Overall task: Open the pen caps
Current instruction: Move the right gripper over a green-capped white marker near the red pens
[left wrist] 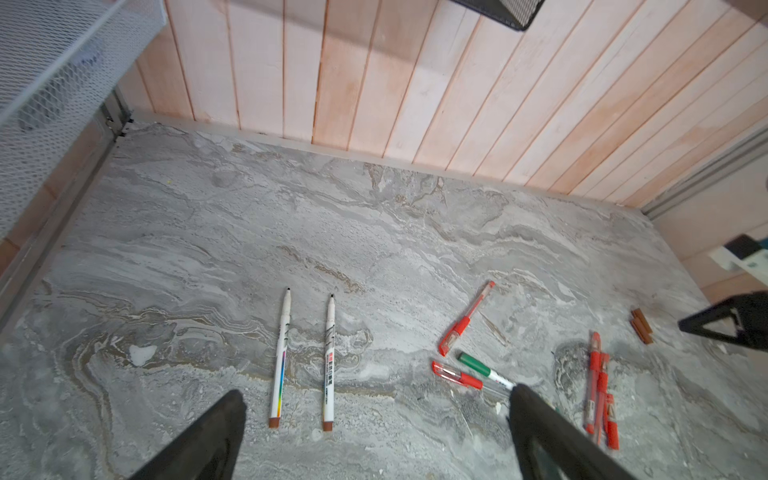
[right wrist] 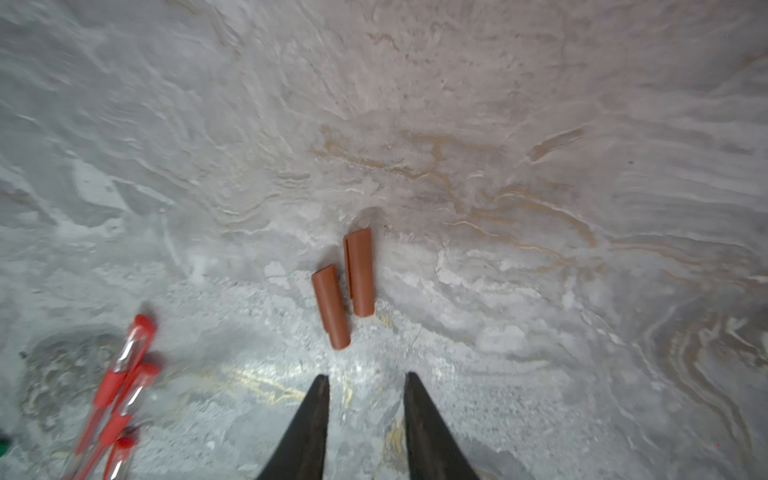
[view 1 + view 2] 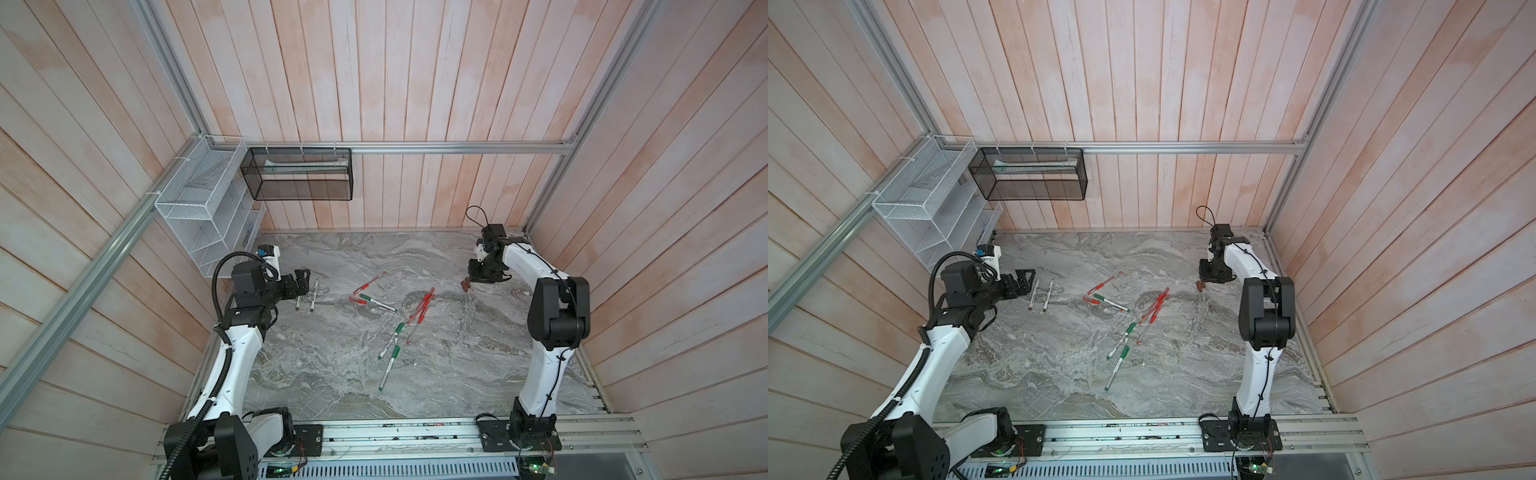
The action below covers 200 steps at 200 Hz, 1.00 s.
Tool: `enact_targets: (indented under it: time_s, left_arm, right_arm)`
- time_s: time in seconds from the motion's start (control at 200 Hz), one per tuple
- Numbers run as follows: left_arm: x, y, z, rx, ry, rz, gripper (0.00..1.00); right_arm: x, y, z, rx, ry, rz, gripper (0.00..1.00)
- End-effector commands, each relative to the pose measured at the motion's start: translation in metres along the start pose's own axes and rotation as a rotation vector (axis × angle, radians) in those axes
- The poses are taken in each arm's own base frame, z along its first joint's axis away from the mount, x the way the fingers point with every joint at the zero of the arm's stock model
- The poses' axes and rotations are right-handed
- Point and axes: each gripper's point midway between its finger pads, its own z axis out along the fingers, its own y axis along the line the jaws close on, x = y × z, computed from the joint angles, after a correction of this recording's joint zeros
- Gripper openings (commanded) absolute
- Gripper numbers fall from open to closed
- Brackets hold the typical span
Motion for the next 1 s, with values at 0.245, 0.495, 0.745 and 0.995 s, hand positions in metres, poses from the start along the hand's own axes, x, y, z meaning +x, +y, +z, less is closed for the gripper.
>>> enact_targets:
  time_s: [0.245,0.495,0.745,0.995]
  left_arm:
    - [-0.021,-0.015,-0.004,0.077,-0.047,0.004,1.00]
    - [0.004,-0.036,0.005,0.198,0.007,0.072,1.00]
    - [0.020,-0.032,0.009,0.193,0.033,0.149,1.00]
    - [0.024,-0.027,0.009,0.178,0.041,0.154,1.00]
  right_arm:
    - [0.039,0.091,-0.062,-0.158,-0.151,-0.029,0.45]
    - [0.044,0.188,-0.070,-0.282,-0.173,-0.265,0.51]
    - [0.046,0.259,-0.043,-0.316,-0.115,-0.423,0.51]
    - [0.052,0.316,-0.014,-0.352,-0.078,-0.527,0.48]
